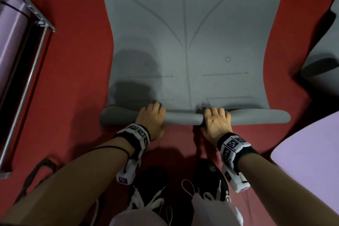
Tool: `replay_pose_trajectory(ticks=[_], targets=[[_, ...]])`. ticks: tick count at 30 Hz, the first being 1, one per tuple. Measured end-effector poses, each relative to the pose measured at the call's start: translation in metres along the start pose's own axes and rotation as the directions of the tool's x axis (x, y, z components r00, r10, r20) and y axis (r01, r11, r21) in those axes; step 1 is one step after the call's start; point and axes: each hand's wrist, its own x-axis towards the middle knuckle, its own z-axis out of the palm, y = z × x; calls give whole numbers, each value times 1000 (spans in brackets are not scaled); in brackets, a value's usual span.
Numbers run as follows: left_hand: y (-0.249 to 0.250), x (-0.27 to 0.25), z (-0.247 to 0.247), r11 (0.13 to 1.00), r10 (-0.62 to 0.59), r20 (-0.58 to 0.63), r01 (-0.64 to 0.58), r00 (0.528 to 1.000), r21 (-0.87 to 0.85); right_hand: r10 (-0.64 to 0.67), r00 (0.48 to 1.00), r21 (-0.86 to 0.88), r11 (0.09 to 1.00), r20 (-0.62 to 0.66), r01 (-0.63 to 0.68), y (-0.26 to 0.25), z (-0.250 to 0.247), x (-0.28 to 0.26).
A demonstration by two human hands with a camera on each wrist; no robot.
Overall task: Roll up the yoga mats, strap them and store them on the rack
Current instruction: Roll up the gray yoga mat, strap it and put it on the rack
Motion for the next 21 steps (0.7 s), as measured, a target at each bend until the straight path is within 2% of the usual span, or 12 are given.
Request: replay_pose_trajectory(ticks=[3,6,9,13,15,17,19,21], targets=[[3,-13,4,998,-61,99,59,993,24,-103,994,-20,994,36,104,-1,-4,3],[-4,-17,11,993,-92,144,81,985,81,-193,971,-61,977,138,202,-5,-11,11],[-11,-20,16,997,-55,229,42,972,59,-213,944,-15,975,250,224,-9,-10,11],[-12,-27,32,997,-71,351,80,934,-10,-264,927,45,964,265,262,-13,3,0],[-13,-23,33,994,-81,380,101,921,-32,-215,940,72,977,264,203,-11,8,-1],[-15,-20,30,991,-80,401,117,912,-69,-193,962,54,981,191,187,-11,9,-2],[-17,-19,28,981,-86,412,148,907,-122,-215,976,-68,974,19,216,-14,7,-8],[-17,-21,25,967,-95,422,185,902,-176,-256,950,-117,964,-177,238,-15,12,-19]])
